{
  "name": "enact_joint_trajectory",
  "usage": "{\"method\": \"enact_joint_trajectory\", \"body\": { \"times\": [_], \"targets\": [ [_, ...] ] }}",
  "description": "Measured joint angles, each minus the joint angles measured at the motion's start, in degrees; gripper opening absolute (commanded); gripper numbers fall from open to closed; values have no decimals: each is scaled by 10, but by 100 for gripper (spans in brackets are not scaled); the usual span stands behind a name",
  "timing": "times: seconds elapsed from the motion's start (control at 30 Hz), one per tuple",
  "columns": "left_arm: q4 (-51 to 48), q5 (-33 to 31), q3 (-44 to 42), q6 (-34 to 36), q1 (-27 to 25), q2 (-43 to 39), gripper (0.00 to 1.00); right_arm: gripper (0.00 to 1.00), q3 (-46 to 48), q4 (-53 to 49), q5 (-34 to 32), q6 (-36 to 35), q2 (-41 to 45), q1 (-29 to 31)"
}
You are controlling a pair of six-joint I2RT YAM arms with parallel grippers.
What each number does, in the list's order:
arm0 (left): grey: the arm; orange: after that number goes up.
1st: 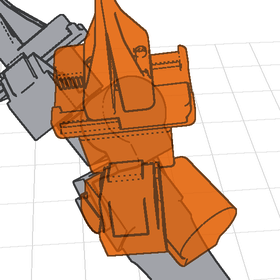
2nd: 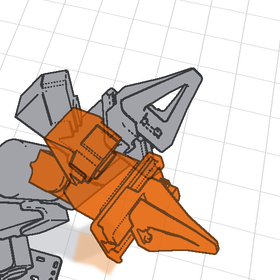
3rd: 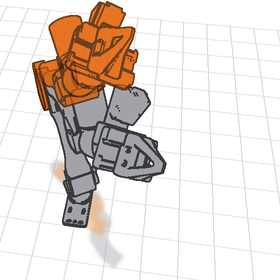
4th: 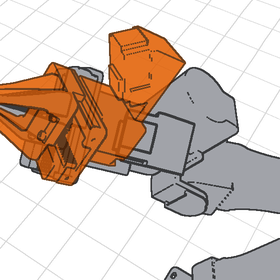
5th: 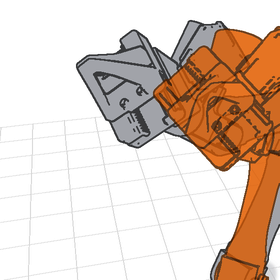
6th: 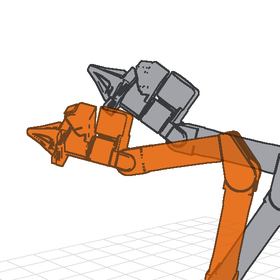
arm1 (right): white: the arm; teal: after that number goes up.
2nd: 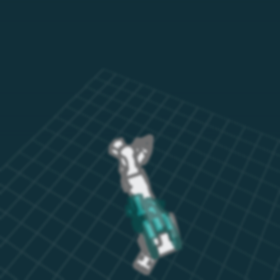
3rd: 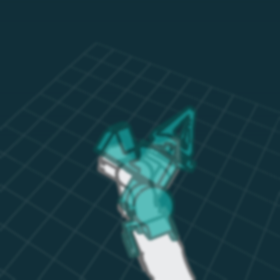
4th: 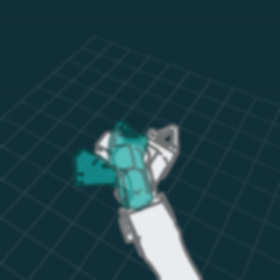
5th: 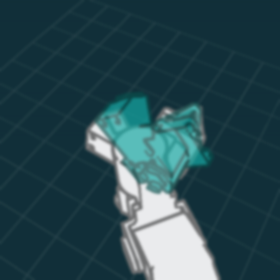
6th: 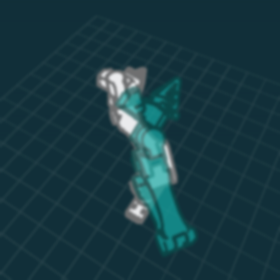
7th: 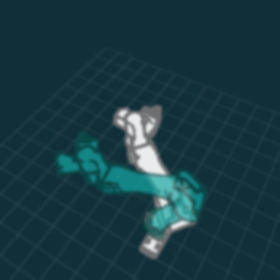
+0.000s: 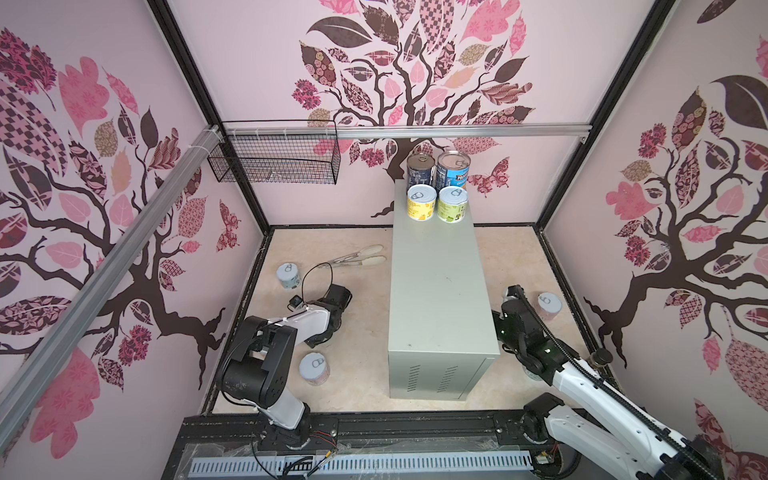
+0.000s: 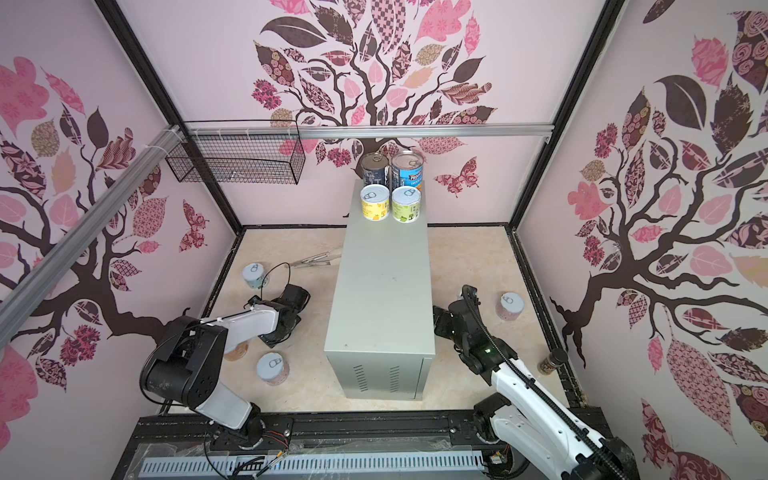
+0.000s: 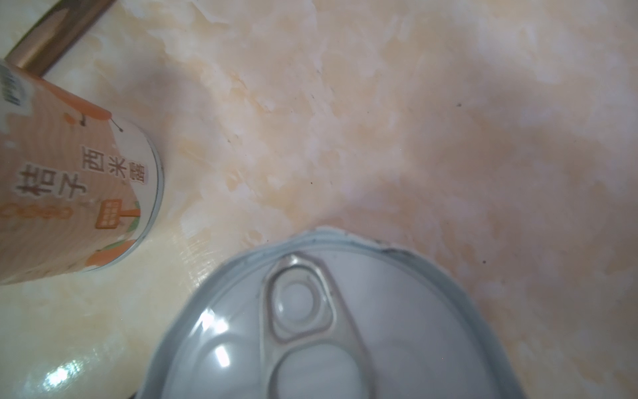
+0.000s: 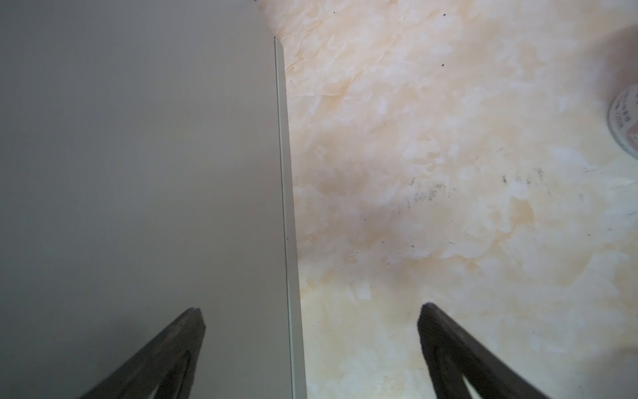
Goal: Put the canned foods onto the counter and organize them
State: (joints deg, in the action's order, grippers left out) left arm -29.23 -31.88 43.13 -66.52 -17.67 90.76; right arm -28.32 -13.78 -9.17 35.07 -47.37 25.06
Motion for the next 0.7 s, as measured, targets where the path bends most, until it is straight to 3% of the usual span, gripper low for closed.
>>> {"method": "enact_joint_trajectory", "body": {
  "times": [0.33,0.7],
  "targets": [
    [-30,-24,-5,42,-33,-156,60,100,15,9,13,-11,36,0],
    [-78,-16,14,194,-41,-321,59,100,17,12,15,-20,62,0]
  ]
}}
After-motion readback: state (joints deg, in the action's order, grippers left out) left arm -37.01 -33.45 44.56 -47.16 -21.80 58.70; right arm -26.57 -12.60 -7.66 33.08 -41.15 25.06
